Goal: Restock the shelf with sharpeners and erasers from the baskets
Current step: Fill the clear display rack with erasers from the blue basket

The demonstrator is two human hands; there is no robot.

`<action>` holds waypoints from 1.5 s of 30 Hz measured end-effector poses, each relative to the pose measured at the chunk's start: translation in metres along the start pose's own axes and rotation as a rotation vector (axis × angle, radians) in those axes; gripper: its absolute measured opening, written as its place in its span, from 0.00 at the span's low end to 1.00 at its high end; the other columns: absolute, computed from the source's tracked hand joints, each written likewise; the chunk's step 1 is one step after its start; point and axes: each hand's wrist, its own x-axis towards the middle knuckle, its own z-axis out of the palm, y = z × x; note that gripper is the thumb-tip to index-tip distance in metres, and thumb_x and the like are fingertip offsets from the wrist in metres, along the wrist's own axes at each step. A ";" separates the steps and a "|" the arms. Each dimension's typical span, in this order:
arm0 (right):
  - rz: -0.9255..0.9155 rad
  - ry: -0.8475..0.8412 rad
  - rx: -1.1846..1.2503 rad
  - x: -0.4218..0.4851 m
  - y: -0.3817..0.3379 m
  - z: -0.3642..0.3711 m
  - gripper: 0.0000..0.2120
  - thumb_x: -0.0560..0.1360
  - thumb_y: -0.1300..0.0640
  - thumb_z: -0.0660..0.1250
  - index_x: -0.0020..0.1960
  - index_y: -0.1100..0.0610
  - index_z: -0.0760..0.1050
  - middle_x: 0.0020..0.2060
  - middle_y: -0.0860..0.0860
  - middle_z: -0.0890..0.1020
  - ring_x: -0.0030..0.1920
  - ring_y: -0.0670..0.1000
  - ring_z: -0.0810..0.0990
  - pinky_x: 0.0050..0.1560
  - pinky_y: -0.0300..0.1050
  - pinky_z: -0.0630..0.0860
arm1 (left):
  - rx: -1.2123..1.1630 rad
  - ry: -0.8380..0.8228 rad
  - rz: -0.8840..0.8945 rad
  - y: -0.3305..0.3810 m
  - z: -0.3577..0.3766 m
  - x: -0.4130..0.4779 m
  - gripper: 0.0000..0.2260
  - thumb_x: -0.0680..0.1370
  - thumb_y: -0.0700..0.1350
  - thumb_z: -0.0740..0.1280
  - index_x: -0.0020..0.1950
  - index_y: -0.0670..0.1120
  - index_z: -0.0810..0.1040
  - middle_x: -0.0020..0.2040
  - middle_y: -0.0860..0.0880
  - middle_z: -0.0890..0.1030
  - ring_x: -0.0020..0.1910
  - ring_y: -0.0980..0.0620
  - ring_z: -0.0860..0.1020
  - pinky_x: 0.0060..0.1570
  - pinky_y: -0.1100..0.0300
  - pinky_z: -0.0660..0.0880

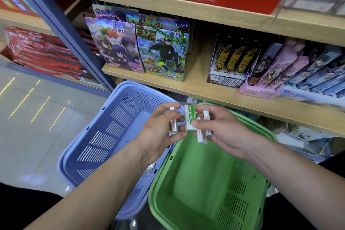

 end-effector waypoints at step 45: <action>-0.089 -0.005 0.216 0.000 -0.009 -0.002 0.13 0.80 0.60 0.66 0.63 0.63 0.73 0.57 0.57 0.85 0.58 0.56 0.84 0.61 0.55 0.80 | 0.354 0.093 0.164 -0.006 0.009 -0.005 0.17 0.73 0.43 0.78 0.59 0.49 0.77 0.48 0.49 0.82 0.39 0.55 0.79 0.33 0.61 0.77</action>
